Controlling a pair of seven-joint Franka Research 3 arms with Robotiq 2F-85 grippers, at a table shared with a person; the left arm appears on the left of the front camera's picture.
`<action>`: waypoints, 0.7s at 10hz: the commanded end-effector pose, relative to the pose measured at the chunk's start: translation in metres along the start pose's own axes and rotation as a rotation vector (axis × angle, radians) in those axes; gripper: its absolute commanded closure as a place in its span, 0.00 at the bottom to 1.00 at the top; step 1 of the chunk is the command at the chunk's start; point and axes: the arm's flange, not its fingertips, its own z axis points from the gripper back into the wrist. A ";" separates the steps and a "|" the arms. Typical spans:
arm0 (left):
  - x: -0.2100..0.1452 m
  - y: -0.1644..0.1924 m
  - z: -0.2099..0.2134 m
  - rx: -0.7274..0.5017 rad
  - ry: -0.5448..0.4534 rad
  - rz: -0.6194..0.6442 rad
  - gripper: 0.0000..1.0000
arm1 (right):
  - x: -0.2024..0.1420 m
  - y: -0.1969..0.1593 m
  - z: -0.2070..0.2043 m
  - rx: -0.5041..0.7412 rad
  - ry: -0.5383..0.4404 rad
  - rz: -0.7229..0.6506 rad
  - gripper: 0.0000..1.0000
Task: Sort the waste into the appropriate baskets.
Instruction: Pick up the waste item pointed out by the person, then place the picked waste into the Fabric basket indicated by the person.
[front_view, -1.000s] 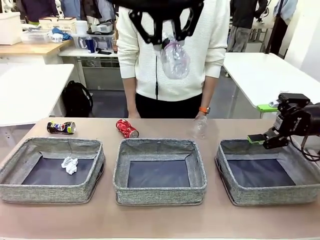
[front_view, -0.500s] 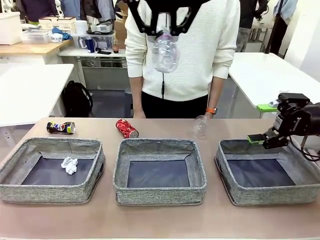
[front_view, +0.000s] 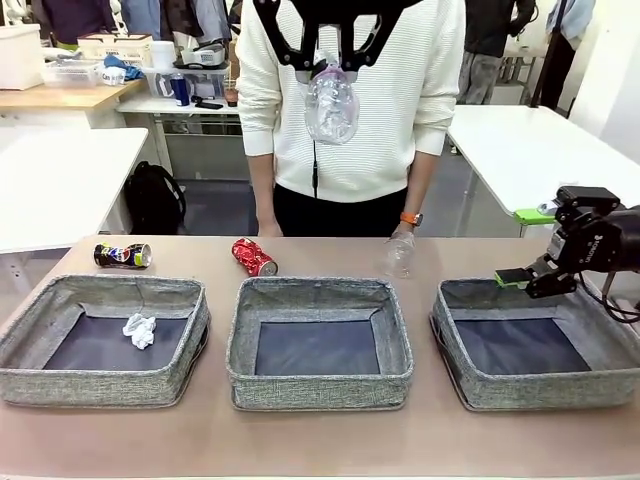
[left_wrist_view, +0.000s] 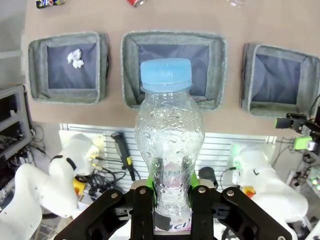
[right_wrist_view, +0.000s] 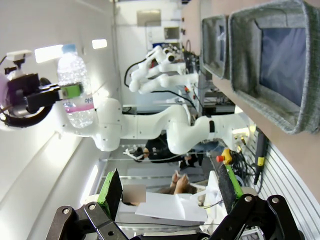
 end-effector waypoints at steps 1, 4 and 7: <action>-0.004 0.000 -0.001 -0.015 0.005 0.013 0.77 | 0.002 0.001 -0.002 0.020 -0.005 0.032 0.00; -0.004 0.000 -0.001 -0.015 0.005 0.013 0.77 | 0.002 0.001 -0.002 0.020 -0.005 0.032 0.00; -0.004 0.000 -0.001 -0.015 0.005 0.013 0.77 | 0.002 0.001 -0.002 0.020 -0.005 0.032 0.00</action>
